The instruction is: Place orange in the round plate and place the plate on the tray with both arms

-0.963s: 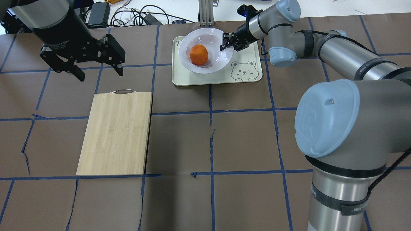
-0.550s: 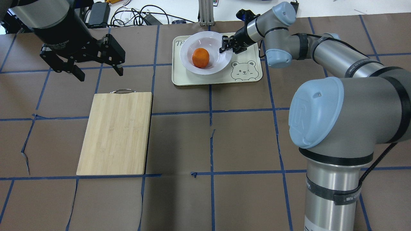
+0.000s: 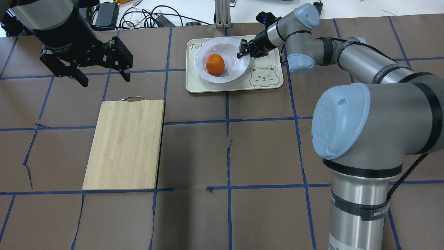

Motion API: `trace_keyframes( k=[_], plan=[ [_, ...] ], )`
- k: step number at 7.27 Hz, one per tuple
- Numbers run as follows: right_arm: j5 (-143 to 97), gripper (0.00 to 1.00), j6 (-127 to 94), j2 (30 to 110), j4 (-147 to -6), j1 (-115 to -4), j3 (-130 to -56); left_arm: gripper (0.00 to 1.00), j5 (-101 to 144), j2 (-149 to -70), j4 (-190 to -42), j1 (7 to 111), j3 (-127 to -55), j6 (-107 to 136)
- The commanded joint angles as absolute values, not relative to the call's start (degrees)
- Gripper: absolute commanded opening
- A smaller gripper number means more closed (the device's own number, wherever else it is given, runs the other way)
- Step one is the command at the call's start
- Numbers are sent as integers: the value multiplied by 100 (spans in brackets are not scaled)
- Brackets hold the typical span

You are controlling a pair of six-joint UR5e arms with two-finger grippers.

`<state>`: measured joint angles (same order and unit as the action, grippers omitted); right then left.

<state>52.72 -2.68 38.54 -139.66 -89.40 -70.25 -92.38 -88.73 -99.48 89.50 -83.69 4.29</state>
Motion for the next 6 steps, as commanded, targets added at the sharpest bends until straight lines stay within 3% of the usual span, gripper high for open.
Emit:
trace_keyframes(
  k=[1, 6],
  plan=[
    [5387, 100, -255, 4077, -13879, -8711, -7031, 100, -9281, -8877, -9940, 8947, -8376, 431],
    [7730, 100, -438, 6175, -9859, -8929, -7128, 100, -9290, -8868, -9958, 8947, -8367, 422]
  ],
)
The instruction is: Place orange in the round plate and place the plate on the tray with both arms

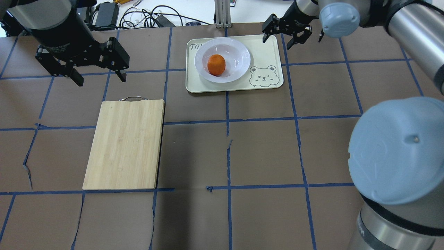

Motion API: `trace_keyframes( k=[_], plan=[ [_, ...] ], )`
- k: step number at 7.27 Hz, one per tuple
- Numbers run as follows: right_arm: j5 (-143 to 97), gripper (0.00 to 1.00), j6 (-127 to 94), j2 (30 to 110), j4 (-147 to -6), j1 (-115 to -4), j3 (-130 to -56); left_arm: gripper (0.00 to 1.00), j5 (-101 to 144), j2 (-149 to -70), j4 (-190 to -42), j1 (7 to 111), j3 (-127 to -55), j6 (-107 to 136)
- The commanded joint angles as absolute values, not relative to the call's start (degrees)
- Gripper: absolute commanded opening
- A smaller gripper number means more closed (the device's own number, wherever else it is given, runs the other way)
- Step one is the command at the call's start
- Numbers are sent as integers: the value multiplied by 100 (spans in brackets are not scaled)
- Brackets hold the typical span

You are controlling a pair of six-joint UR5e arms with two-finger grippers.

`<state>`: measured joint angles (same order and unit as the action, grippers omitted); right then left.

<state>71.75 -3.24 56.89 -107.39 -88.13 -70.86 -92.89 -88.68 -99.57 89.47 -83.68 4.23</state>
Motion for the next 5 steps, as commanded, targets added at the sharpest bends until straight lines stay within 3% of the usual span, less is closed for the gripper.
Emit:
trace_keyframes(
  k=[1, 5],
  plan=[
    [8195, 100, -500, 6509, -9331, -9051, -7163, 100, -9290, -8868, -9958, 8947, -8367, 422],
    [8514, 100, -931, 8065, -8885, -9299, -8224, 100, -9290, -8859, -9958, 8947, -8376, 422]
  ],
)
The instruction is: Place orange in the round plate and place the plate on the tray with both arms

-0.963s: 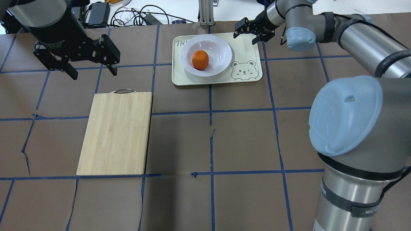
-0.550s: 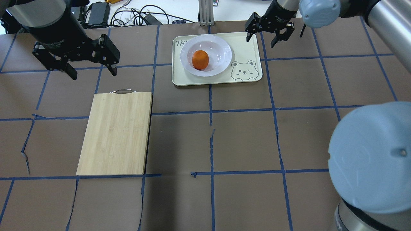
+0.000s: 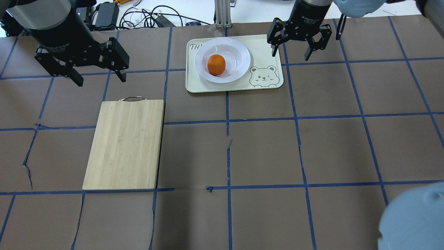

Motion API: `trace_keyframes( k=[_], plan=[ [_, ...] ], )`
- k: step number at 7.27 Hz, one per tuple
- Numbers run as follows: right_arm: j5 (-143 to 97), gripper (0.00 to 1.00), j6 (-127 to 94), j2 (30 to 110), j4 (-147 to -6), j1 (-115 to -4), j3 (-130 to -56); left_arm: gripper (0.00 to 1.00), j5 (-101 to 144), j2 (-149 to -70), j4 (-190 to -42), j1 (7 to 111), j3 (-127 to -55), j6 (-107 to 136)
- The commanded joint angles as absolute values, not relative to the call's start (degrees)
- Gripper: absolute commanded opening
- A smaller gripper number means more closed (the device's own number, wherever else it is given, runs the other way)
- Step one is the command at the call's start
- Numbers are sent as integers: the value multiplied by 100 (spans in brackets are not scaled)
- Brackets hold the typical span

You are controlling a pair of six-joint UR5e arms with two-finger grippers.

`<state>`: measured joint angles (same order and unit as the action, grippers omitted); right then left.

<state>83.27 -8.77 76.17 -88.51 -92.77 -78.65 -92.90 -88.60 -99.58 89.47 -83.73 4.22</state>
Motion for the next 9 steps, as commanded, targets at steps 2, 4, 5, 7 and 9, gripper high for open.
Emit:
trace_keyframes(
  k=[2, 4, 5, 7, 9],
  plan=[
    [8911, 100, -888, 8165, -8789, -9273, -8253, 100, -9290, -8859, -9958, 8947, -8376, 422],
    [8921, 100, -879, 8296, -8658, -9237, -8253, 100, -9290, -8859, -9958, 8947, -8376, 422],
    [8921, 100, -879, 8427, -8501, -9229, -8262, 100, -9290, -8859, -9967, 8956, -8376, 422],
    [8895, 100, -870, 8455, -8384, -9220, -8270, 100, -9299, -8859, -9967, 8956, -8376, 422],
    [8912, 100, -853, 8446, -8402, -9228, -8270, 100, -9299, -8859, -9975, 8956, -8376, 422]
  ],
)
